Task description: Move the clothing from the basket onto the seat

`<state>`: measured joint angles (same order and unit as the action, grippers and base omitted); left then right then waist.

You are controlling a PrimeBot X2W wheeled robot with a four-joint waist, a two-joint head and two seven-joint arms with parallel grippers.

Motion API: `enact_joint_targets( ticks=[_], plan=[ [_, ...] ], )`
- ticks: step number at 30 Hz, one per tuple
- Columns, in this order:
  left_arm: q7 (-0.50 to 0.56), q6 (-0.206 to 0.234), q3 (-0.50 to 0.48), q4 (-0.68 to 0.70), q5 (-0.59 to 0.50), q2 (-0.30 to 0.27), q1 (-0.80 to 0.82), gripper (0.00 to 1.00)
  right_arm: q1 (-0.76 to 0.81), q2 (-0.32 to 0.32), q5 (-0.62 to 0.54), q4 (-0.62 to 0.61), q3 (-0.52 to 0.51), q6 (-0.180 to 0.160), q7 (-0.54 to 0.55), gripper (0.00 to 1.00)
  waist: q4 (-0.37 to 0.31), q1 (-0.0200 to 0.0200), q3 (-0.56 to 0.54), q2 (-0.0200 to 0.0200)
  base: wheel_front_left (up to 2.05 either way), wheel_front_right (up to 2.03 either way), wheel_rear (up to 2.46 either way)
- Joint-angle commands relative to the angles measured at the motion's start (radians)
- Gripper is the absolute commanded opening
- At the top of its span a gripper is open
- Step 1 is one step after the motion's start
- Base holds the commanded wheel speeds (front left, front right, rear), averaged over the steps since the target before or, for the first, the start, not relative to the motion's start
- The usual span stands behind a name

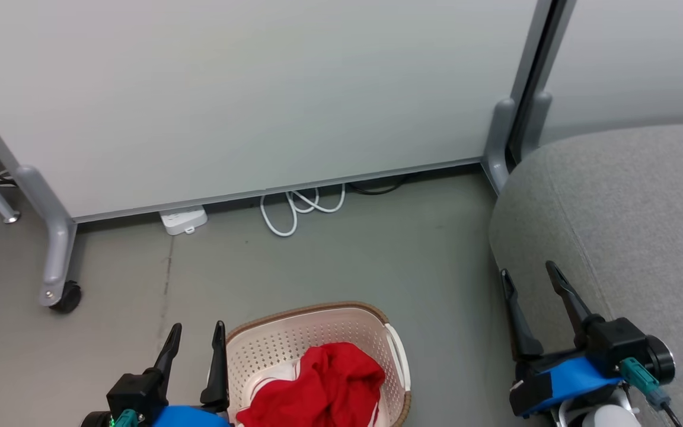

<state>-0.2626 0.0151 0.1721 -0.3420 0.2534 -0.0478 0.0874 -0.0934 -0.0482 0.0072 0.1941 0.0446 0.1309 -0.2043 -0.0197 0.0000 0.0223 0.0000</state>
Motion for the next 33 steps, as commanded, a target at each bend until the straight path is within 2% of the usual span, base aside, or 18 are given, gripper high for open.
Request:
enact_joint_targets(
  ticks=[1,8,14,25,33],
  plan=[
    [-0.003,0.0,0.0,-0.007,-0.002,-0.005,0.022,1.0,-0.013,-0.004,0.002,-0.006,0.002,0.0,-0.006,1.0,-0.02,0.0,0.019,0.0,0.0,0.0,0.0],
    [-0.003,-0.032,0.018,-0.175,-0.019,-0.01,0.108,1.0,-0.069,-0.003,0.006,-0.043,0.033,0.0,-0.012,1.0,-0.096,0.0,0.14,0.0,0.0,0.0,0.0],
    [0.002,-0.058,0.036,-0.307,-0.035,-0.04,0.246,1.0,-0.135,-0.003,0.028,-0.077,0.051,0.0,-0.027,1.0,-0.166,0.0,0.302,0.0,0.0,0.0,0.0],
    [0.074,-0.093,0.077,-0.507,-0.086,-0.141,0.481,1.0,-0.291,-0.002,0.105,-0.109,0.133,0.0,-0.059,1.0,-0.304,0.0,0.589,0.0,0.0,0.0,0.0],
    [0.121,-0.105,0.1,-0.62,-0.102,-0.209,0.55,1.0,-0.348,-0.002,0.176,-0.141,0.186,0.0,-0.062,1.0,-0.368,0.0,0.706,0.0,0.0,0.0,0.0]
  ],
)
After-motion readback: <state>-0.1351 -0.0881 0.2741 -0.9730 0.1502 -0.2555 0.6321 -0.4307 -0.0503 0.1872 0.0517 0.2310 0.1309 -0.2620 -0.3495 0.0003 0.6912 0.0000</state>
